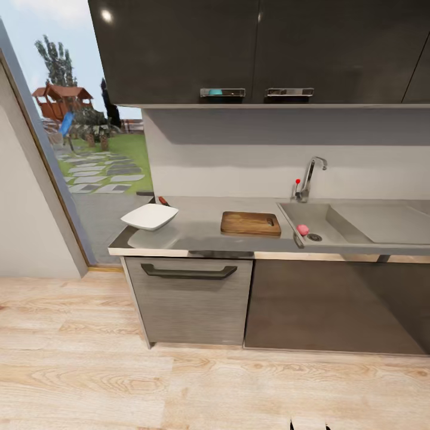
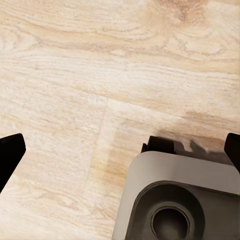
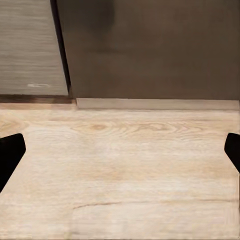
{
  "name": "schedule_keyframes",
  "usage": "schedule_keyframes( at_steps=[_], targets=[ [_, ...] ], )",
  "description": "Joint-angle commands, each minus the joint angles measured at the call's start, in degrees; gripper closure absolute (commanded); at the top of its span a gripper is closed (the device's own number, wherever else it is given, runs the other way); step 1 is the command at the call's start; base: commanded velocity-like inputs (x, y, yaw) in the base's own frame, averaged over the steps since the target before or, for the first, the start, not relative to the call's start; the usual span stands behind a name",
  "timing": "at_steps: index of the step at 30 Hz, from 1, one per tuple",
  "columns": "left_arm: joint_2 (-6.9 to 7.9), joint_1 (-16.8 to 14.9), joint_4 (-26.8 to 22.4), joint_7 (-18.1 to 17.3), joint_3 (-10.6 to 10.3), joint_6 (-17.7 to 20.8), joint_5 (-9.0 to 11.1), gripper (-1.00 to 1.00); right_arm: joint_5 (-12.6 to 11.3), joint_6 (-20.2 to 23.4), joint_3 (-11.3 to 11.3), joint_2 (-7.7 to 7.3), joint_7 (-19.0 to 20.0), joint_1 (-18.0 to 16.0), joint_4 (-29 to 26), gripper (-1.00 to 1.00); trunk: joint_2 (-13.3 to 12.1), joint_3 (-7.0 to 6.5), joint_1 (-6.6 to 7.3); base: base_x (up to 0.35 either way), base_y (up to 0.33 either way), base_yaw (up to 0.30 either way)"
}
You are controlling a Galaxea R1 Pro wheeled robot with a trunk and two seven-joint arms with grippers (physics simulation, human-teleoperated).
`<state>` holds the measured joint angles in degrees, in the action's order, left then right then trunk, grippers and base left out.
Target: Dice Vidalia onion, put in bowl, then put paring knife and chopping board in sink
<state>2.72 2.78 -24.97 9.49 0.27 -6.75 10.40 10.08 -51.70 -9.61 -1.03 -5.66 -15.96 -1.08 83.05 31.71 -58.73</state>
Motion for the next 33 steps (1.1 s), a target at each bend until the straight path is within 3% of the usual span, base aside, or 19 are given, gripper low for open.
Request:
schedule_keyframes(
  at_steps=[1,9,14,33],
  targets=[
    [0.01,0.0,-0.1,0.1,-0.1,-0.1,0.5,-1.0,0.6,2.6,-0.1,-0.02,-0.6,0.0,0.0,-1.0,0.0,0.04,0.0,0.0,0.0,0.0],
    [-0.27,0.0,0.1,0.1,-0.1,-0.1,0.5,-1.0,0.6,5.2,-0.1,0.19,-0.2,0.0,-0.1,-1.0,0.0,0.04,0.0,0.0,0.0,0.0],
    [-0.91,0.0,0.1,0.1,-0.2,-0.1,0.5,-1.0,0.6,5.3,-0.1,0.23,-0.2,0.0,-0.1,-1.0,0.0,0.04,0.0,0.0,0.0,0.0],
    [-1.05,0.0,0.2,0.1,-0.2,-0.1,0.4,-1.0,0.6,5.4,-0.1,0.24,-0.2,0.0,-0.1,-1.0,0.0,0.04,0.0,0.0,0.0,0.0]
  ],
)
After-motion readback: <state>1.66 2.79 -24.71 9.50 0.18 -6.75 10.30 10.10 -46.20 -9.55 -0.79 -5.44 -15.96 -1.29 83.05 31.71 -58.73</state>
